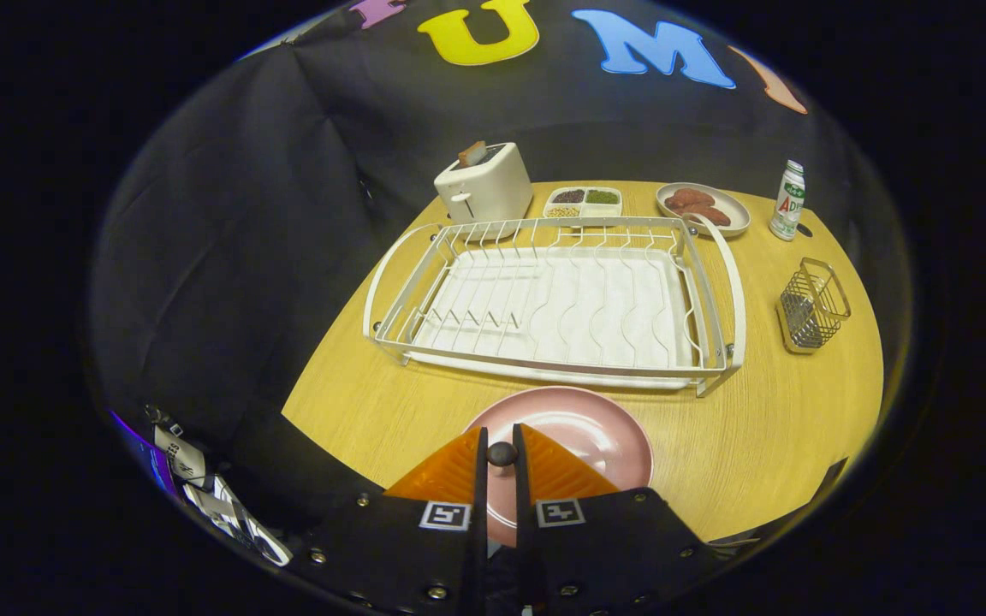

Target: Take the plate from the dish rack, then take the spoon from the basket and place it into the plate.

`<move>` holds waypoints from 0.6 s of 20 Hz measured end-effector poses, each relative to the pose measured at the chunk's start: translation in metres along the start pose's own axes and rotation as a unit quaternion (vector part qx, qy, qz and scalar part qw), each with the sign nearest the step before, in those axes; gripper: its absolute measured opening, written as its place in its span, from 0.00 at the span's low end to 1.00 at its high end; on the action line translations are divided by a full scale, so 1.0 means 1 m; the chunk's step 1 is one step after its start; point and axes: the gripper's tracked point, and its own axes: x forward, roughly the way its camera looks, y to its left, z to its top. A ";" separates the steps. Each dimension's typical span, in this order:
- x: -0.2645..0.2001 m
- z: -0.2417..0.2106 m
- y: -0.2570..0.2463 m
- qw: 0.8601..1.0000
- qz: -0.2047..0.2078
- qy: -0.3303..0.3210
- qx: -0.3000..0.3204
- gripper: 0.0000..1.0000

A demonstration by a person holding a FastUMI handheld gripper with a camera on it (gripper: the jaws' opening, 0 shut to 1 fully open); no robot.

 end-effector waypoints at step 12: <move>-0.020 0.014 -0.024 1.000 -0.007 -0.019 0.019 0.16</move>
